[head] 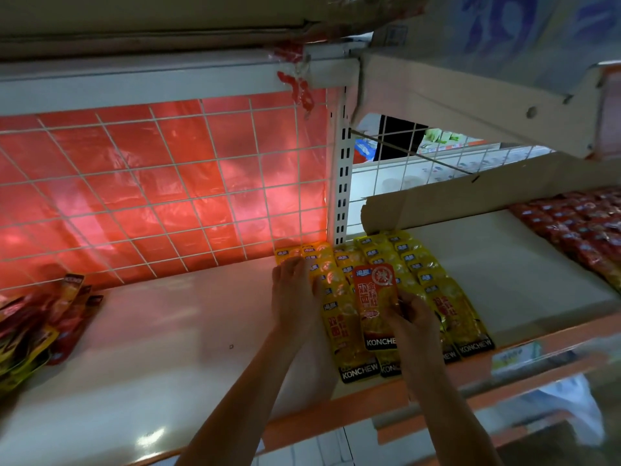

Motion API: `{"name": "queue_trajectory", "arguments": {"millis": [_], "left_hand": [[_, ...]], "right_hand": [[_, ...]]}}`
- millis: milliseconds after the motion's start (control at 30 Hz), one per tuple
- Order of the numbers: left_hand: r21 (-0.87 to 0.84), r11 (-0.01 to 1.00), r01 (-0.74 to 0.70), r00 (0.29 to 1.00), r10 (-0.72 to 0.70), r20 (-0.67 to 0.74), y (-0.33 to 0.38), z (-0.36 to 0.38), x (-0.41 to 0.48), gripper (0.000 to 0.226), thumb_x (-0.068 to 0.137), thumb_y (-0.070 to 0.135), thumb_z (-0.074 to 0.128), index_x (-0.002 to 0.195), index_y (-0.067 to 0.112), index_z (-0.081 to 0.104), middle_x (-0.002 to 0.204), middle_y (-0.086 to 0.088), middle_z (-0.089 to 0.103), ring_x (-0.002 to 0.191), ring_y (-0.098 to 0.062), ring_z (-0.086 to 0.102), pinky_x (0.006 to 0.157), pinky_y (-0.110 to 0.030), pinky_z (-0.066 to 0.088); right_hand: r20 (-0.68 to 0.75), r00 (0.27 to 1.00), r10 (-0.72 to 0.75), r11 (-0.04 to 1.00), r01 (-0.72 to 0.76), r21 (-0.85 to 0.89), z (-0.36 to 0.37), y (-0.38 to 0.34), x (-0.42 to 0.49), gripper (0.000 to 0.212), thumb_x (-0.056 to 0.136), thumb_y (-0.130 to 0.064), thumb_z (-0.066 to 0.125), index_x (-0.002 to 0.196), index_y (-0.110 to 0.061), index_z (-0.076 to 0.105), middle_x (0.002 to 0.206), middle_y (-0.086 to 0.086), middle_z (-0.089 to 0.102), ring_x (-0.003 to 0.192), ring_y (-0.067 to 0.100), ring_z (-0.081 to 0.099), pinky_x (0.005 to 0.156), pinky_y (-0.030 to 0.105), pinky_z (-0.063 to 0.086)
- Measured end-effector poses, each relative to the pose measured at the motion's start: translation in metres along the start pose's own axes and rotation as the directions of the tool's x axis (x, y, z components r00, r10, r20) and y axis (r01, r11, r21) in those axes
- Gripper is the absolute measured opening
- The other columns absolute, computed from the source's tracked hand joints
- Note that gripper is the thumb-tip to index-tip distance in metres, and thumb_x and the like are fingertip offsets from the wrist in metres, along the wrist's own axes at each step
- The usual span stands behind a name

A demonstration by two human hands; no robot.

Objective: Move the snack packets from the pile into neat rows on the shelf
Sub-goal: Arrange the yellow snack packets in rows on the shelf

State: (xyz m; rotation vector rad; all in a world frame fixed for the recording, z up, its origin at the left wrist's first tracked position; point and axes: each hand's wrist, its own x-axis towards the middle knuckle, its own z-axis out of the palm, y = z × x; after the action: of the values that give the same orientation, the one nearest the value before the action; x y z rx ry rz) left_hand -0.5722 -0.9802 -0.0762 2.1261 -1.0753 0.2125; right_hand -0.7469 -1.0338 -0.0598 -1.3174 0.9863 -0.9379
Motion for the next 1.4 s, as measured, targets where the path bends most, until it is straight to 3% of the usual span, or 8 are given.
{"name": "queue_trajectory", "arguments": {"millis": [200,400,567,700,900,1067,1267,1400], "left_hand": [[0.047,0.967,-0.251,0.966,0.253,-0.050,0.053,0.007,-0.014,0.040,0.084,0.030,0.046,0.113,0.010,0.065,0.118,-0.009,0.060,0.111,-0.029,0.048,0.094,-0.040,0.046],[0.070,0.957,-0.282,0.959,0.279,0.039,0.119,0.044,-0.019,0.045,0.089,0.034,0.035,0.116,0.010,0.063,0.119,-0.008,0.058,0.117,-0.030,0.051,0.098,-0.040,0.046],[-0.160,0.984,-0.072,0.967,0.108,0.231,0.205,0.093,-0.017,0.042,0.097,0.038,0.046,0.133,0.017,0.051,0.121,-0.001,0.061,0.112,-0.018,0.054,0.094,-0.033,0.048],[-0.392,0.886,0.247,0.919,-0.086,0.385,0.270,0.133,-0.013,0.040,0.091,0.030,0.063,0.129,0.024,0.050,0.097,0.008,0.068,0.077,0.002,0.060,0.064,-0.004,0.043],[-0.541,0.685,0.487,0.849,-0.227,0.477,0.329,0.202,-0.013,0.023,0.087,0.022,0.068,0.109,0.020,0.065,0.082,0.003,0.071,0.070,-0.008,0.067,0.062,-0.022,0.055],[-0.567,0.618,0.545,0.822,-0.263,0.504,0.353,0.237,-0.011,0.015,0.085,0.022,0.071,0.099,0.023,0.068,0.089,0.000,0.073,0.081,-0.017,0.070,0.074,-0.033,0.059],[-0.576,0.602,0.552,0.810,-0.223,0.543,0.366,0.255,-0.002,0.090,0.081,0.014,0.075,0.145,0.043,0.019,0.111,-0.007,0.060,0.088,-0.018,0.067,0.073,-0.038,0.059],[-0.495,0.762,0.419,0.888,-0.231,0.397,0.358,0.268,0.018,0.061,0.086,0.012,0.069,0.137,0.034,0.044,0.118,-0.001,0.061,0.085,-0.004,0.063,0.065,-0.012,0.052]], "right_hand": [[-0.031,0.999,-0.026,0.999,0.027,0.042,-0.022,-0.001,0.018,0.021,0.090,-0.016,0.064,0.111,-0.013,0.067,0.091,0.000,0.073,0.085,0.016,0.069,0.070,0.031,0.054],[-0.054,0.995,-0.082,0.991,0.087,0.103,-0.073,-0.011,0.054,0.016,0.091,-0.012,0.060,0.105,-0.017,0.065,0.091,0.000,0.072,0.080,0.013,0.068,0.068,0.025,0.052],[-0.077,0.994,-0.079,0.985,0.090,0.149,-0.148,-0.016,0.105,0.016,0.088,-0.006,0.065,0.104,-0.006,0.063,0.091,0.011,0.071,0.082,0.028,0.068,0.068,0.038,0.054],[-0.051,0.994,-0.099,0.992,0.102,0.078,-0.213,-0.018,0.143,0.015,0.088,-0.009,0.065,0.102,-0.010,0.064,0.095,0.016,0.071,0.082,0.031,0.069,0.070,0.045,0.056],[-0.044,0.993,-0.108,0.993,0.106,-0.052,-0.292,-0.014,0.180,0.026,0.085,-0.009,0.066,0.088,-0.034,0.066,0.087,0.005,0.072,0.081,0.026,0.069,0.074,0.045,0.055],[-0.036,0.997,-0.072,0.992,0.068,-0.103,-0.329,-0.010,0.204,0.018,0.085,-0.011,0.068,0.093,-0.028,0.067,0.086,0.002,0.071,0.081,0.021,0.066,0.075,0.038,0.052],[0.014,0.982,-0.188,0.942,0.185,-0.280,-0.332,-0.013,0.226,0.019,0.089,-0.008,0.062,0.100,-0.023,0.066,0.078,-0.010,0.062,0.067,-0.001,0.057,0.055,0.008,0.041],[0.069,0.962,-0.263,0.827,0.261,-0.498,-0.328,-0.005,0.249,0.010,0.090,-0.013,0.060,0.093,-0.017,0.068,0.079,-0.005,0.066,0.072,0.012,0.061,0.056,0.021,0.043]]}}
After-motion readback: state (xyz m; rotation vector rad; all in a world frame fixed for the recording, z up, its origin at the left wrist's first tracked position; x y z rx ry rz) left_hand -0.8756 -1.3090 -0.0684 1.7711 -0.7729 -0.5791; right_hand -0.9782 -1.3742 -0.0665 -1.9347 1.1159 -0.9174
